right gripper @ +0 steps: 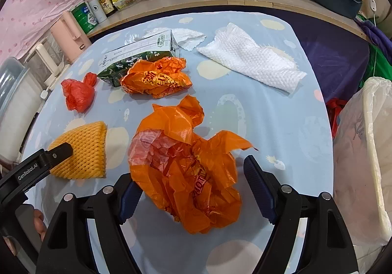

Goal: Collect trash
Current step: 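Grasp the second foam net with the left tool while the right tool grasps the orange bag, then carry foam net and orange bag over the bin and open both tools to drop them, then grasp the red plastic bag with the left tool while the right tool grasps the orange snack wrapper, then carry red bag and snack wrapper over the bin and open both tools to drop them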

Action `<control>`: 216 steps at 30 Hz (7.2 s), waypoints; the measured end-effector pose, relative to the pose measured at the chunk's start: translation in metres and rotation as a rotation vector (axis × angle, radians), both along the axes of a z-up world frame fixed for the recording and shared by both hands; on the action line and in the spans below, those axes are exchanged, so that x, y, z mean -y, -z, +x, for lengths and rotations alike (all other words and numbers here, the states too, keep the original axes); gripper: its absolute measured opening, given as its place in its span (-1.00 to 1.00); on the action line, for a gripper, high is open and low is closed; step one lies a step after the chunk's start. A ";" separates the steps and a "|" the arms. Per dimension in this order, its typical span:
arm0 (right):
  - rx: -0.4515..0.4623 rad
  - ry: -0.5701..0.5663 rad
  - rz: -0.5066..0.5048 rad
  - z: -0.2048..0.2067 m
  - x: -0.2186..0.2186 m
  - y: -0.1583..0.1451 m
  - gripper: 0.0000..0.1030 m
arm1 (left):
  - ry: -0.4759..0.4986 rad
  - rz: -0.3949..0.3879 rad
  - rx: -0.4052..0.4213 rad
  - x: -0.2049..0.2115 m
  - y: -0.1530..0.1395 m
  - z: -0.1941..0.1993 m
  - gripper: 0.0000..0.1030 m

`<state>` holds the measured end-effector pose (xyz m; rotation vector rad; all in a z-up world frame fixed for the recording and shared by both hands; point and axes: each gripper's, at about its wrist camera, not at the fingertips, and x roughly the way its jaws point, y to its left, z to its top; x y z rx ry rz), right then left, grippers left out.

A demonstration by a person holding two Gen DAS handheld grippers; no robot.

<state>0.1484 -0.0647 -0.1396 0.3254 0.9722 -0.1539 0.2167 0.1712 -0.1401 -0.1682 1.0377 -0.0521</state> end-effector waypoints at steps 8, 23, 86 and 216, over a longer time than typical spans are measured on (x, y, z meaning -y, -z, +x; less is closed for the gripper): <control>0.002 0.002 -0.021 0.003 0.000 0.004 0.34 | 0.034 0.027 0.024 0.010 -0.002 -0.002 0.47; 0.048 0.018 0.018 -0.014 0.014 -0.011 -0.16 | 0.121 0.008 0.041 0.027 -0.027 -0.017 -0.79; 0.186 0.515 0.020 -0.205 0.231 -0.051 -0.03 | 0.711 -0.013 0.241 0.336 -0.113 -0.160 -0.79; 0.210 -0.050 0.012 0.004 0.003 -0.068 -0.32 | 0.142 -0.046 0.169 0.055 -0.087 -0.008 -0.33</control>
